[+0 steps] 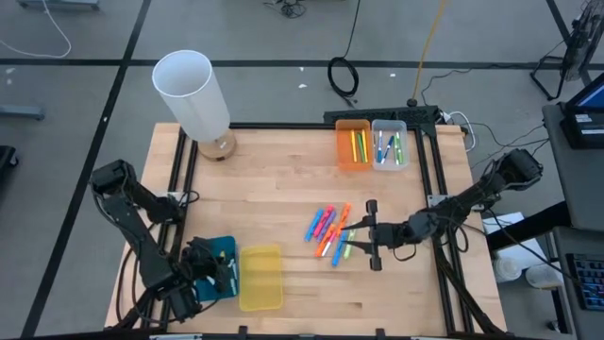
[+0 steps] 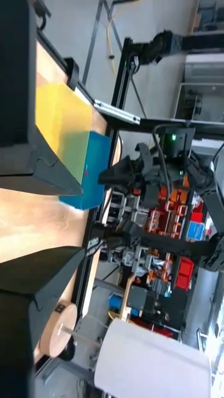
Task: Pick & Place Markers
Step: Put the white and pink highlighter pen into the blue bin
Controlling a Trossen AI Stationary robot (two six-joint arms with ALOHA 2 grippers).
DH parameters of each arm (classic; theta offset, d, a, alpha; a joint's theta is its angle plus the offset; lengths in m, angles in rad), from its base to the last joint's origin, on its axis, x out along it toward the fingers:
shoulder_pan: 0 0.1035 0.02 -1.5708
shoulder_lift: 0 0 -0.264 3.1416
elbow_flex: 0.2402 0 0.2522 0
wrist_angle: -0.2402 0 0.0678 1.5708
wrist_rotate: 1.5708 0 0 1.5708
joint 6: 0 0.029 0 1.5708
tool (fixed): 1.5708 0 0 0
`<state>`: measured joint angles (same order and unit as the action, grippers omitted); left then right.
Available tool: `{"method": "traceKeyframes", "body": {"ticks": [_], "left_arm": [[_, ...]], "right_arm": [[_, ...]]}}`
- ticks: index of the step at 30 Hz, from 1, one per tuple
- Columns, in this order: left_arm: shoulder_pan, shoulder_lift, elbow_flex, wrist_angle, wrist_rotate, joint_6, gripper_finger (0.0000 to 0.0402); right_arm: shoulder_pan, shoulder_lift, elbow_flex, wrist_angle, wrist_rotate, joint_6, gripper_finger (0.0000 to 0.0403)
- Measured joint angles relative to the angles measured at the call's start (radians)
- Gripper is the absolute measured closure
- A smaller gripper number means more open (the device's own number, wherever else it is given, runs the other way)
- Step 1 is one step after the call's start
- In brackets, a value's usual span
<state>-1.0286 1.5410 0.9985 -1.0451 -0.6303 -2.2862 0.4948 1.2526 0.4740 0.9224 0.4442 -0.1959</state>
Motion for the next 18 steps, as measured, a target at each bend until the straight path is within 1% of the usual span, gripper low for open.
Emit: {"method": "traceKeyframes", "body": {"ticks": [3, 5, 7, 10, 12, 14, 16, 18], "left_arm": [[0.0, 0.0, 0.0, -0.001, -0.026, 0.038, 0.0263], [0.0, -0.002, 0.0, -0.001, -0.065, 0.067, 0.0256], [0.0, -0.003, 0.0, 0.0, -0.13, 0.103, 0.0251], [0.008, -0.003, 0.0, 0.016, -0.279, 0.222, 0.0246], [0.026, -0.003, 0.0, 0.073, -0.376, 0.364, 0.0243], [0.057, -0.003, 0.0, 0.174, -0.419, 0.543, 0.0244], [0.094, -0.003, 0.0, 0.282, -0.416, 0.741, 0.0247], [0.141, -0.003, 0.0, 0.397, -0.385, 0.923, 0.025]], "right_arm": [[-0.019, 0.0, 0.0, 0.001, 0.0, 0.008, 0.0272], [-0.028, 0.0, 0.0, 0.001, 0.0, 0.027, 0.0272], [-0.031, 0.0, 0.0, -0.011, 0.0, 0.039, 0.0272], [-0.027, 0.0, 0.0, -0.06, -0.007, 0.045, 0.0273], [-0.016, 0.0, 0.001, -0.105, -0.028, 0.046, 0.0273], [-0.001, 0.002, 0.001, -0.147, -0.031, 0.061, 0.0273], [0.005, 0.003, 0.001, -0.182, -0.03, 0.091, 0.0273], [0.002, 0.003, 0.006, -0.232, -0.027, 0.144, 0.0273]]}}
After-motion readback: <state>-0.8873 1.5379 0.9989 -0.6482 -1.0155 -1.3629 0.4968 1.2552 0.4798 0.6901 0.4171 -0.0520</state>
